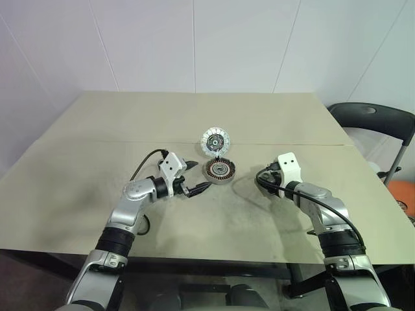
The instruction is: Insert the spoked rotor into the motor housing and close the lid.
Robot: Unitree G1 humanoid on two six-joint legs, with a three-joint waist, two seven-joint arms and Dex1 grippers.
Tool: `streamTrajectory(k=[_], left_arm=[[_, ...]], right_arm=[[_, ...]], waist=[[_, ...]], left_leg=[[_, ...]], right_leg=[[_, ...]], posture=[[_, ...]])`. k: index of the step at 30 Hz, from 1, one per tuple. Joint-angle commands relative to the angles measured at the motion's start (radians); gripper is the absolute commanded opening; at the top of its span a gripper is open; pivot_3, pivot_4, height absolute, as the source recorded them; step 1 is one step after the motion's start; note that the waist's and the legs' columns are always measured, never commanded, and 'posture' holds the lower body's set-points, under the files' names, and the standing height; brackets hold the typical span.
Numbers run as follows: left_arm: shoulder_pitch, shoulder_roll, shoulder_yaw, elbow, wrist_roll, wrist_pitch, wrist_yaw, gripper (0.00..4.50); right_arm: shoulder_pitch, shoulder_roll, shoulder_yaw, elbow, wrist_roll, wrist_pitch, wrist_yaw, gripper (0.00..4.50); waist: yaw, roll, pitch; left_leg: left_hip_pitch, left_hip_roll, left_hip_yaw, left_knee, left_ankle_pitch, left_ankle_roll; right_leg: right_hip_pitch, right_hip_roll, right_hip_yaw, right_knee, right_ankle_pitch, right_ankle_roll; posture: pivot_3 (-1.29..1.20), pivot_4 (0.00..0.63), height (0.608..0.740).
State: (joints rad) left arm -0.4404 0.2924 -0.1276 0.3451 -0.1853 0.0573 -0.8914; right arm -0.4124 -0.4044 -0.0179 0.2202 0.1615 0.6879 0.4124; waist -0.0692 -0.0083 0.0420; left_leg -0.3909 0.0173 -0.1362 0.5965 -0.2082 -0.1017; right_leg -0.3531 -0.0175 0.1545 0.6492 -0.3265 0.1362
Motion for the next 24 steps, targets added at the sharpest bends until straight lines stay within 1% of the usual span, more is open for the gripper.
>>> streamTrajectory(k=[1, 5, 10, 13, 18, 19, 22, 24], left_arm=[[-0.022, 0.003, 0.000, -0.007, 0.007, -0.019, 0.000, 4.50], [-0.021, 0.002, -0.002, -0.006, 0.009, -0.022, 0.001, 4.50], [-0.020, 0.002, -0.003, -0.009, 0.009, -0.023, 0.005, 4.50], [-0.015, 0.002, -0.005, -0.015, 0.010, -0.022, 0.009, 4.50], [-0.012, 0.006, -0.005, -0.015, 0.011, -0.023, 0.013, 4.50], [-0.012, 0.007, -0.005, -0.014, 0.011, -0.024, 0.013, 4.50], [-0.011, 0.011, -0.002, -0.014, 0.012, -0.024, 0.016, 4.50], [-0.012, 0.017, 0.006, -0.010, 0.011, -0.025, 0.019, 4.50]], right_arm=[[0.003, -0.006, -0.001, -0.015, 0.008, 0.022, 0.021, 3.00], [-0.013, 0.005, -0.026, 0.015, -0.006, 0.007, -0.027, 3.00], [-0.009, 0.024, -0.026, 0.041, -0.020, 0.015, -0.069, 3.00], [-0.004, 0.044, -0.034, 0.043, -0.019, 0.008, -0.096, 2.45], [0.002, 0.058, -0.028, 0.031, -0.023, 0.008, -0.106, 0.89], [0.003, 0.059, -0.025, 0.030, -0.023, 0.008, -0.107, 0.76], [0.003, 0.058, -0.022, 0.027, -0.022, 0.005, -0.107, 0.76], [-0.004, 0.066, -0.025, 0.003, -0.007, -0.029, -0.088, 0.76]], waist=[[0.000, 0.000, 0.000], [0.000, 0.000, 0.000], [-0.001, 0.000, 0.000], [-0.002, 0.000, 0.000], [0.000, 0.000, 0.000], [0.000, 0.000, 0.000], [0.000, 0.000, 0.000], [-0.001, 0.000, 0.000]], left_leg=[[0.000, 0.000, 0.000, 0.000, 0.000, 0.000], [0.000, 0.000, 0.000, 0.000, 0.000, 0.000], [0.000, 0.000, 0.000, 0.000, 0.000, 0.000], [0.001, 0.000, 0.000, 0.001, 0.000, 0.000], [0.001, 0.000, 0.000, 0.002, 0.001, 0.001], [0.001, 0.000, 0.000, 0.002, 0.002, 0.001], [0.001, 0.000, 0.000, 0.002, 0.002, 0.001], [0.001, 0.000, 0.000, 0.002, 0.002, 0.001]], right_leg=[[0.000, 0.000, 0.000, 0.000, 0.000, 0.000], [0.000, 0.000, 0.000, 0.000, 0.000, 0.000], [0.000, 0.000, 0.000, 0.000, 0.000, 0.000], [0.001, 0.000, 0.000, 0.000, 0.000, 0.000], [0.002, 0.000, 0.001, 0.000, -0.002, 0.000], [0.002, 0.000, 0.001, 0.000, -0.003, -0.001], [0.002, 0.000, 0.001, 0.000, -0.003, -0.001], [0.002, 0.000, 0.001, 0.000, -0.003, -0.001]], posture=[[0.00, 0.000, 0.740], [0.00, 0.000, 0.740], [0.00, 0.000, 0.740], [0.00, 0.000, 0.740], [0.00, 0.000, 0.740], [0.00, 0.000, 0.740], [0.00, 0.000, 0.740], [0.00, 0.000, 0.740]])
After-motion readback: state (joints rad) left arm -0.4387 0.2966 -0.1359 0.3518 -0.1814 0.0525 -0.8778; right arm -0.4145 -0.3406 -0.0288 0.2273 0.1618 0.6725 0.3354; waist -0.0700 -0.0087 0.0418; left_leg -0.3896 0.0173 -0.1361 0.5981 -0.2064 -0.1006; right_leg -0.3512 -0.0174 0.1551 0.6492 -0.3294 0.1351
